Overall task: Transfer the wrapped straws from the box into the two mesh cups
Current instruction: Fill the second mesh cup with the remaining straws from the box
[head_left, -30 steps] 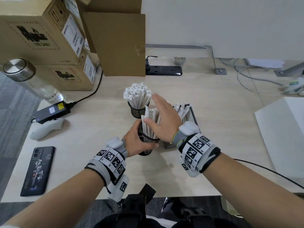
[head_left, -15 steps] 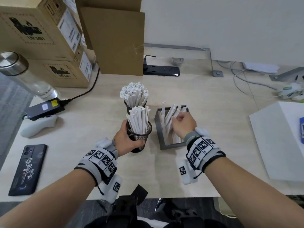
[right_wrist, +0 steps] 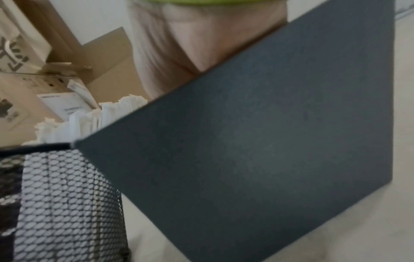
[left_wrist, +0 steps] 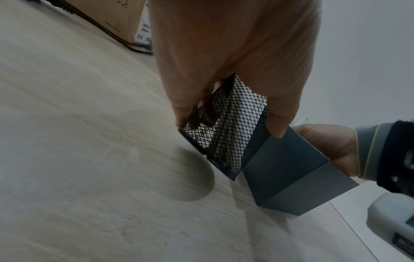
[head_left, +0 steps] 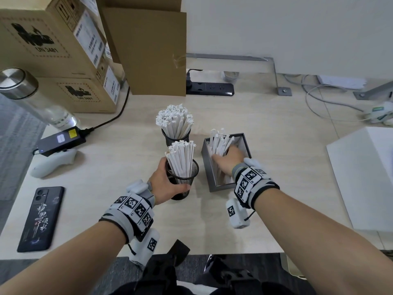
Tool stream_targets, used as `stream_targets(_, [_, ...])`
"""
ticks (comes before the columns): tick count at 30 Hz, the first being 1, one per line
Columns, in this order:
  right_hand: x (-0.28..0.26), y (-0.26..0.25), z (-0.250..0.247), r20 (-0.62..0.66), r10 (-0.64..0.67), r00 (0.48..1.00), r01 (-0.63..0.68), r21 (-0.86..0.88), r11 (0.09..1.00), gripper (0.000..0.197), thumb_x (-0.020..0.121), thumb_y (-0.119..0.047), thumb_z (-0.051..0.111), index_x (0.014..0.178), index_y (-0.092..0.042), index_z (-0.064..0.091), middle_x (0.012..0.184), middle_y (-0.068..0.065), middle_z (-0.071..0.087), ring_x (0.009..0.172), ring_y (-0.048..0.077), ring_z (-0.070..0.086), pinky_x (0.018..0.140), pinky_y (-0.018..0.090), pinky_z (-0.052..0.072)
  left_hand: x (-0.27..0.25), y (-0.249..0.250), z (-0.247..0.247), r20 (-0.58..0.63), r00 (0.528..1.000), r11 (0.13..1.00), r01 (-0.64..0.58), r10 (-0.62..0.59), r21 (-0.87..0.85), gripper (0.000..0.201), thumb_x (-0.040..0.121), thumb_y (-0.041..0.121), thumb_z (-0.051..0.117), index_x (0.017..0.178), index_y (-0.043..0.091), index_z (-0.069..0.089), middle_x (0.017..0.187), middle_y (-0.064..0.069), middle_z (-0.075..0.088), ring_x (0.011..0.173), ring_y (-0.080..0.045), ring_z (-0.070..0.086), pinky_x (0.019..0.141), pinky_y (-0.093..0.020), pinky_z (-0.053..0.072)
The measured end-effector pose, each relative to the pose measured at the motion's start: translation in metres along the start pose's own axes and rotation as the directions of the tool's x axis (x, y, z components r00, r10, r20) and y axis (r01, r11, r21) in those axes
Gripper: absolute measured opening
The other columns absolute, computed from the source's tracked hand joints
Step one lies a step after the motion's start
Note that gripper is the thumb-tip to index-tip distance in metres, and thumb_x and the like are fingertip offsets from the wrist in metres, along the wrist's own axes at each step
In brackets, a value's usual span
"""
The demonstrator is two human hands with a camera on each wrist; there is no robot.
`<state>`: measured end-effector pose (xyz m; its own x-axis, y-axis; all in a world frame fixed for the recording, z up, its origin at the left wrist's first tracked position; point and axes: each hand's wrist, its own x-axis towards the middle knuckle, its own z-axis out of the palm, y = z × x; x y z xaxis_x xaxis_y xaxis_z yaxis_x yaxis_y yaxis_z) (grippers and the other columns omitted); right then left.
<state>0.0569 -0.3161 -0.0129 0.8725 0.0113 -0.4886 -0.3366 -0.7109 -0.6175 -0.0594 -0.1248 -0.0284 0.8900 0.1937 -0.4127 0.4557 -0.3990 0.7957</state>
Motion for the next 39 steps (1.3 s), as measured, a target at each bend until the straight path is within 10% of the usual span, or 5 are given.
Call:
stream_targets(12, [-0.005,-0.003,-0.034,-0.113,-0.171,0.979,0.138,-0.258,0.956,0.027,0.09,-0.036,0.052,0.078,-0.013,0.057,0.073,0.005,0.063,0.065,0.026,0.06,0.053,0.025,0.039,0.001,0.005,0.0,0.021,1.0,1.0,-0.016,0.016,0.013,0.09,0.064,0.024,0.088,0.136,0.024,0.034,0.115,0.008,0.059,0.104,-0.015,0.057,0.086,-0.025,0.041])
stream_targets(21, [-0.009,-0.029,-0.075,-0.383,-0.355,0.853,0.338,-0.115,0.934,0.024,0.086,-0.031,0.061,0.077,-0.009,0.067,0.068,0.002,0.065,0.068,0.023,0.061,0.063,0.025,0.043,0.002,0.006,0.002,0.053,0.998,1.0,-0.03,0.03,0.001,0.094,0.054,0.037,0.086,0.134,0.03,0.037,0.118,0.011,0.061,0.107,-0.014,0.06,0.091,-0.029,0.046])
stream_targets(30, [-0.04,-0.056,-0.03,-0.107,-0.556,0.824,0.563,0.059,0.824,0.032,0.089,-0.031,0.063,0.058,-0.026,0.058,0.056,-0.009,0.059,0.051,0.0,0.056,0.052,0.02,0.046,-0.002,0.017,0.006,0.078,0.991,0.994,-0.111,0.111,-0.007,0.092,0.057,0.034,0.088,0.134,0.037,0.038,0.115,0.019,0.061,0.105,-0.006,0.06,0.088,-0.025,0.045])
stream_targets(34, [-0.039,-0.048,-0.01,-0.004,-0.556,0.831,0.556,0.012,0.831,0.035,0.089,-0.036,0.063,0.056,-0.031,0.053,0.054,-0.011,0.057,0.054,0.009,0.056,0.058,0.023,0.042,-0.005,0.021,0.004,0.138,0.98,0.989,-0.147,0.146,-0.002,0.094,0.055,0.038,0.085,0.135,0.039,0.037,0.112,0.024,0.061,0.105,-0.001,0.06,0.092,-0.028,0.048])
stream_targets(39, [-0.039,-0.053,-0.012,-0.103,-0.569,0.816,0.573,0.015,0.819,0.025,0.087,-0.038,0.063,0.067,-0.024,0.061,0.063,-0.011,0.061,0.063,0.01,0.06,0.06,0.024,0.045,-0.006,0.017,0.004,0.152,0.977,0.989,-0.145,0.148,-0.031,0.098,0.051,0.044,0.085,0.136,0.037,0.038,0.117,0.021,0.062,0.107,-0.002,0.061,0.096,-0.035,0.049])
